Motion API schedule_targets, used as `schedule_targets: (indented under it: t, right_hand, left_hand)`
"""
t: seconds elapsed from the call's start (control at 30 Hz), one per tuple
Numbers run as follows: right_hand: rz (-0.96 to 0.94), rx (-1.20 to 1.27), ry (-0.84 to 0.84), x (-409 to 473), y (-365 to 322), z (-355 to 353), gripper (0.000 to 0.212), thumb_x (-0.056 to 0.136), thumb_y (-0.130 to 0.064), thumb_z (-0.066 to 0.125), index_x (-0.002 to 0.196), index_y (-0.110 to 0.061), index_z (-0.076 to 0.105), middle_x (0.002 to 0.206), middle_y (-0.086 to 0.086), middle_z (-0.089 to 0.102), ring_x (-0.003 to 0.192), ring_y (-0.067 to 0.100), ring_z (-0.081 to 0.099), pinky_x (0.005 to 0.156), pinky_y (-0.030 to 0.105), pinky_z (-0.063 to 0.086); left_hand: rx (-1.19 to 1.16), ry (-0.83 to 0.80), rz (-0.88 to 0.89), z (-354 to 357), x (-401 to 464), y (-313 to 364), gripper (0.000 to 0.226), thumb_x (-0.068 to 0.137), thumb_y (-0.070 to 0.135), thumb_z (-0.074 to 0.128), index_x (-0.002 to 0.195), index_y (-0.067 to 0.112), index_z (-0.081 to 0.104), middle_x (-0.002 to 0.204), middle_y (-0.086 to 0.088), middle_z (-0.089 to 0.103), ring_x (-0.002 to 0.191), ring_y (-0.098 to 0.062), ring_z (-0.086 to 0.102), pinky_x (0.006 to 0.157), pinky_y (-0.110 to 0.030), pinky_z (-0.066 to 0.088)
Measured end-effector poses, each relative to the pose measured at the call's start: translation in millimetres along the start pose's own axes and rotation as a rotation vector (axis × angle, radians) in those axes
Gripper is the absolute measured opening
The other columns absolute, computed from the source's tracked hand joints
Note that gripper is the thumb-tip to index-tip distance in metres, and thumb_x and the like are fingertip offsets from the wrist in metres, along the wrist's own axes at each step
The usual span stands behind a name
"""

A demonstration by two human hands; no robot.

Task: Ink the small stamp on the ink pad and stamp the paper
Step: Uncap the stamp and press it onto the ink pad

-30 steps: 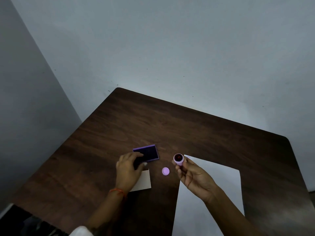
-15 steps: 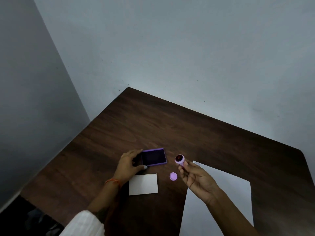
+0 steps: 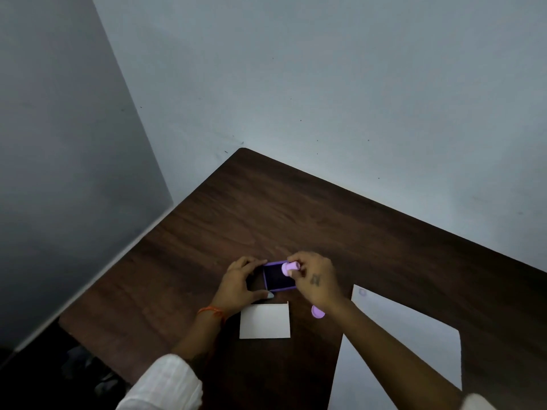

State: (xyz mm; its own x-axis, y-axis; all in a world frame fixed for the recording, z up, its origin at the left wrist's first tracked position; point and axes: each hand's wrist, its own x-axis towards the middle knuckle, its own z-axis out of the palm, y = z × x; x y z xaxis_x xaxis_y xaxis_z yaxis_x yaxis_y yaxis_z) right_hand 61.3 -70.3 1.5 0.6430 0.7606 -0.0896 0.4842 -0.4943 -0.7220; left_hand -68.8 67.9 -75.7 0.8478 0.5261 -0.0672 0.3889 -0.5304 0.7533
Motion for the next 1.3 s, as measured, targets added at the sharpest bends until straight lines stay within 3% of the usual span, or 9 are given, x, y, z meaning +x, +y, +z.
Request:
schedule_targets:
  t: [0.13, 0.23, 0.33, 0.47, 0.63, 0.73, 0.93, 1.13, 1.3]
  right_hand:
    - [-0.325, -0.487, -0.230, 13.3, 0.0, 21.0, 0.023, 0.084, 0.002, 0.049, 0.103, -0.002, 0.061, 0.112, 0.016, 0.059, 0.107, 0.030, 0.052, 0.086, 0.033, 0.044]
    - [-0.384, -0.674, -0.293, 14.5, 0.4, 28.0, 0.039, 0.084, -0.003, 0.055, 0.122, -0.002, 0.050, 0.127, 0.018, 0.052, 0.122, 0.031, 0.042, 0.102, 0.037, 0.037]
    - [-0.435, -0.751, -0.297, 15.7, 2.6, 30.5, 0.041, 0.087, -0.005, 0.053, 0.127, -0.001, 0.046, 0.130, 0.020, 0.050, 0.123, 0.033, 0.041, 0.103, 0.039, 0.036]
    - [-0.367, -0.712, -0.277, 15.8, 2.0, 34.1, 0.041, 0.086, -0.009, 0.056, 0.126, -0.003, 0.047, 0.129, 0.018, 0.050, 0.123, 0.031, 0.041, 0.103, 0.037, 0.036]
    - [-0.346, -0.661, -0.306, 17.0, 0.0, 30.3, 0.042, 0.083, -0.007, 0.058, 0.124, -0.003, 0.048, 0.128, 0.017, 0.051, 0.122, 0.030, 0.043, 0.103, 0.037, 0.037]
    - [-0.371, -0.696, -0.359, 18.1, 0.6, 29.8, 0.047, 0.085, -0.008, 0.057, 0.129, -0.003, 0.043, 0.134, 0.019, 0.047, 0.125, 0.031, 0.040, 0.106, 0.040, 0.036]
    - [-0.210, -0.551, -0.216, 7.2, -1.9, 44.9, 0.052, 0.080, -0.012, 0.066, 0.127, -0.004, 0.046, 0.130, 0.016, 0.049, 0.120, 0.028, 0.046, 0.100, 0.035, 0.041]
    - [-0.189, -0.293, -0.166, 15.0, 2.5, 13.1, 0.020, 0.085, -0.003, 0.055, 0.099, -0.003, 0.068, 0.104, 0.018, 0.065, 0.095, 0.032, 0.061, 0.082, 0.035, 0.047]
    - [-0.305, -0.532, -0.263, 6.0, 8.1, 20.2, 0.031, 0.093, -0.009, 0.046, 0.123, -0.006, 0.052, 0.130, 0.014, 0.054, 0.121, 0.026, 0.046, 0.101, 0.033, 0.040]
  left_hand:
    - [0.019, 0.026, 0.043, -0.6, -0.1, -2.4, 0.077, 0.061, 0.045, 0.080, 0.129, 0.029, 0.048, 0.120, 0.004, 0.049, 0.107, -0.007, 0.039, 0.092, -0.026, 0.037]
    - [0.074, 0.045, 0.106, -0.9, -2.8, -4.9, 0.077, 0.065, 0.051, 0.075, 0.132, 0.028, 0.045, 0.122, 0.000, 0.048, 0.107, -0.007, 0.036, 0.093, -0.026, 0.033]
    - [0.141, 0.099, 0.167, 1.7, -6.7, -6.4, 0.077, 0.066, 0.059, 0.068, 0.133, 0.027, 0.046, 0.129, -0.002, 0.048, 0.114, -0.010, 0.033, 0.097, -0.027, 0.029]
    - [0.174, 0.149, 0.198, 6.1, -5.7, -3.4, 0.075, 0.068, 0.061, 0.063, 0.132, 0.025, 0.047, 0.142, 0.010, 0.042, 0.137, -0.007, 0.021, 0.111, -0.036, 0.015]
    - [0.149, 0.140, 0.197, 7.8, -4.7, -3.0, 0.075, 0.071, 0.056, 0.064, 0.134, 0.020, 0.045, 0.143, 0.006, 0.044, 0.139, -0.005, 0.017, 0.119, -0.042, -0.001]
    - [0.143, 0.131, 0.189, 8.4, -4.2, -4.8, 0.075, 0.072, 0.053, 0.067, 0.135, 0.022, 0.043, 0.144, 0.008, 0.043, 0.140, -0.003, 0.015, 0.119, -0.038, -0.002]
    - [0.143, 0.134, 0.199, 9.0, -2.9, -7.7, 0.074, 0.071, 0.058, 0.062, 0.135, 0.025, 0.043, 0.144, 0.010, 0.043, 0.140, -0.002, 0.015, 0.119, -0.036, -0.002]
    - [0.142, 0.154, 0.216, 8.1, -3.6, -5.9, 0.076, 0.069, 0.060, 0.065, 0.133, 0.024, 0.045, 0.142, 0.008, 0.046, 0.139, -0.001, 0.017, 0.119, -0.034, -0.001]
    - [0.161, 0.170, 0.215, 9.1, -3.3, -6.2, 0.077, 0.069, 0.062, 0.063, 0.133, 0.023, 0.046, 0.142, 0.008, 0.047, 0.138, -0.002, 0.018, 0.119, -0.037, 0.001]
